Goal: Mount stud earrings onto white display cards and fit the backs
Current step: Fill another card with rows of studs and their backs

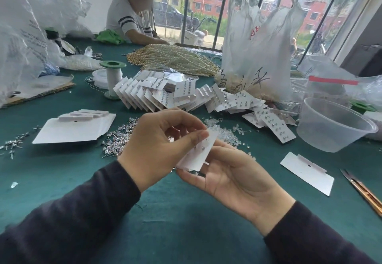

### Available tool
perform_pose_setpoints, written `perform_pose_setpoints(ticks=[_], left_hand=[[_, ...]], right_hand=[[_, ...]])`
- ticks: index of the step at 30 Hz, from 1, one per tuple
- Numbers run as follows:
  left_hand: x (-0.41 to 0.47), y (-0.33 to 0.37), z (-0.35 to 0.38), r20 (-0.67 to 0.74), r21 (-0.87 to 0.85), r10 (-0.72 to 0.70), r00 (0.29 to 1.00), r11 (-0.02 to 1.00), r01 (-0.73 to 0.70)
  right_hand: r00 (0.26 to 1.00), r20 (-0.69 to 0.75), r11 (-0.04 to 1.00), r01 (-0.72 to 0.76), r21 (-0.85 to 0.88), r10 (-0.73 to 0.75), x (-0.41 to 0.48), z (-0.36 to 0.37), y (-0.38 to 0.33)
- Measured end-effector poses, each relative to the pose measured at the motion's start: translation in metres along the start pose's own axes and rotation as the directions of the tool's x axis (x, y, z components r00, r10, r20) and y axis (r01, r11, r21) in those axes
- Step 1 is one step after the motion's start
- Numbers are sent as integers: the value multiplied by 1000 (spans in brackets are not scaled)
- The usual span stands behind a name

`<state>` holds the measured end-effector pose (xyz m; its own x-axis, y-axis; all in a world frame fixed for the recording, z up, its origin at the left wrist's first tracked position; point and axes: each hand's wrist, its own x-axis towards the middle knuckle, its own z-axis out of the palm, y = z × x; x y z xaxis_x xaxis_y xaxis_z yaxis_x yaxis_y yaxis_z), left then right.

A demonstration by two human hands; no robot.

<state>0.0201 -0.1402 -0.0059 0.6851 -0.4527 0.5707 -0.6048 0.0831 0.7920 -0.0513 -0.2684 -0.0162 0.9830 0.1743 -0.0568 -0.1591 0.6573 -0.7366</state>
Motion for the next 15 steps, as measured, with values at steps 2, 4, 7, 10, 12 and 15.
perform_pose_setpoints(ticks=[2, 4, 7, 10, 12, 15], left_hand=[[-1, -1, 1, -1, 4, -3, 1000, 1000, 3], [-1, -2, 1, -6, 0, -17, 1000, 1000, 17], [-2, -2, 2, -4, -7, -34, 999, 999, 34], [-2, -2, 3, -5, -4, -45, 999, 999, 45], [-2, -2, 3, -11, -4, -50, 999, 999, 50], [-3, -1, 4, -22, 0, -54, 998, 999, 54]], right_hand=[[1000, -13, 1000, -5, -7, 5, 1, -1, 1], [1000, -16, 1000, -10, -8, 10, 1, -2, 1], [1000, -21, 1000, -14, 1, 14, 1, -2, 2], [1000, -21, 1000, -19, 5, 19, 1, -2, 2], [999, -25, 1000, -24, 4, 24, 1, -1, 2], [1000, -18, 1000, -26, -11, 26, 1, -1, 2]])
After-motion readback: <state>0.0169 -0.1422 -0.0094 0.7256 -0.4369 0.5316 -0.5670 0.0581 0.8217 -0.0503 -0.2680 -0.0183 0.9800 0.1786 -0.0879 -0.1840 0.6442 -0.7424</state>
